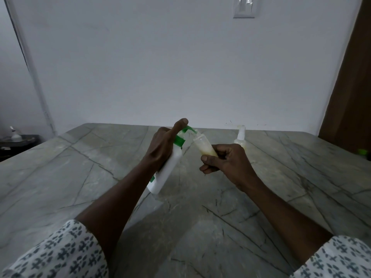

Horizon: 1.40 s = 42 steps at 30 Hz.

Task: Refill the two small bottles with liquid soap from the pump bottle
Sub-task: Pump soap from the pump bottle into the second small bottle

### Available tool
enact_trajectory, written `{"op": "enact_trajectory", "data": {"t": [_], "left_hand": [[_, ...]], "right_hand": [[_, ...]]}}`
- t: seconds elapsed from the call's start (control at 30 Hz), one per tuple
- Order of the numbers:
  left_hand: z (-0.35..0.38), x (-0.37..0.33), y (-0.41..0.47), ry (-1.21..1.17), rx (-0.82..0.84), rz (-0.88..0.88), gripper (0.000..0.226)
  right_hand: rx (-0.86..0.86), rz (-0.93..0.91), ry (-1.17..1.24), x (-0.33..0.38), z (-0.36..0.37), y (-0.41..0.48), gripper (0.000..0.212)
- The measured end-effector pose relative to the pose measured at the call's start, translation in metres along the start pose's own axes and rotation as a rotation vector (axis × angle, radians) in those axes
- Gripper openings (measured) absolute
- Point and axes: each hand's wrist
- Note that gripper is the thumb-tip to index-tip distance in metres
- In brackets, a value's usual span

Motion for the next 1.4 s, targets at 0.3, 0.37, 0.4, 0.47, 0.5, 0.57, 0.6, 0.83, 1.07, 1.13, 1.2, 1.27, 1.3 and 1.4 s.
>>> {"op": "enact_trajectory", "data": {"t": [0.3,0.37,0.4,0.47,0.5,0.57,0.6,0.83,1.07,1.13,1.2,1.27,1.3,1.4], "left_hand": [[-0.0001,-0.0013,-0.0009,-0.008,0.004,-0.014,0.063],[0.0001,-0.0011,-0.001,-0.001,-0.009,-0.011,0.058],[0.0001,-0.0011,-0.0011,0.002,-0.015,-0.011,0.054],[0.0002,-0.0008,-0.0013,-0.002,-0.023,-0.011,0.051],[0.0001,-0.0006,-0.0014,-0.008,-0.026,-0.01,0.053],[0.0002,0.0004,-0.0015,-0.009,-0.028,0.0,0.058],[0.0002,0.0001,-0.0018,-0.003,-0.029,0.003,0.058],[-0.0004,-0.004,-0.0024,0.009,0.003,-0.017,0.066],[0.0007,-0.0031,-0.0024,-0.014,-0.01,-0.013,0.045],[0.0002,-0.0029,-0.0023,-0.019,-0.015,-0.014,0.047],[0.0004,-0.0019,-0.0026,-0.009,-0.021,-0.004,0.051],[0.0006,-0.0017,-0.0035,-0.006,-0.024,0.0,0.051],[0.0007,-0.0019,-0.0035,-0.005,-0.025,-0.002,0.053],[-0.0002,-0.0046,-0.0041,0.018,-0.021,-0.009,0.069]], "right_hand": [[0.0,-0.003,-0.023,-0.0028,-0.0012,-0.0001,0.033],[0.008,0.0,-0.033,-0.0032,-0.0013,-0.0005,0.035],[0.013,0.0,-0.042,-0.0034,-0.0011,-0.0009,0.035],[0.015,-0.001,-0.056,-0.0039,-0.0007,-0.0016,0.035],[0.014,-0.001,-0.055,-0.0041,-0.0005,-0.0015,0.035],[0.009,-0.001,-0.042,-0.004,-0.0002,-0.0009,0.034],[0.005,-0.004,-0.034,-0.0034,-0.0002,-0.0007,0.033],[-0.013,-0.011,-0.027,-0.0015,-0.0019,-0.0013,0.03],[0.006,0.001,-0.057,-0.0062,-0.0017,-0.0016,0.036],[0.01,-0.005,-0.063,-0.0056,-0.0008,-0.0017,0.036],[0.007,-0.007,-0.059,-0.0047,-0.0001,-0.0011,0.035],[-0.003,-0.006,-0.046,-0.0035,-0.0002,-0.0002,0.034],[-0.006,-0.009,-0.043,-0.003,-0.0005,0.0,0.033],[-0.014,-0.009,-0.033,-0.0019,-0.0011,-0.0002,0.033]]}}
Point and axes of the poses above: each hand's wrist, its own y-axis towards the middle knuckle, its own z-axis out of the palm, x = y × z, and after that the axes turned 15 degrees about y, right-handed
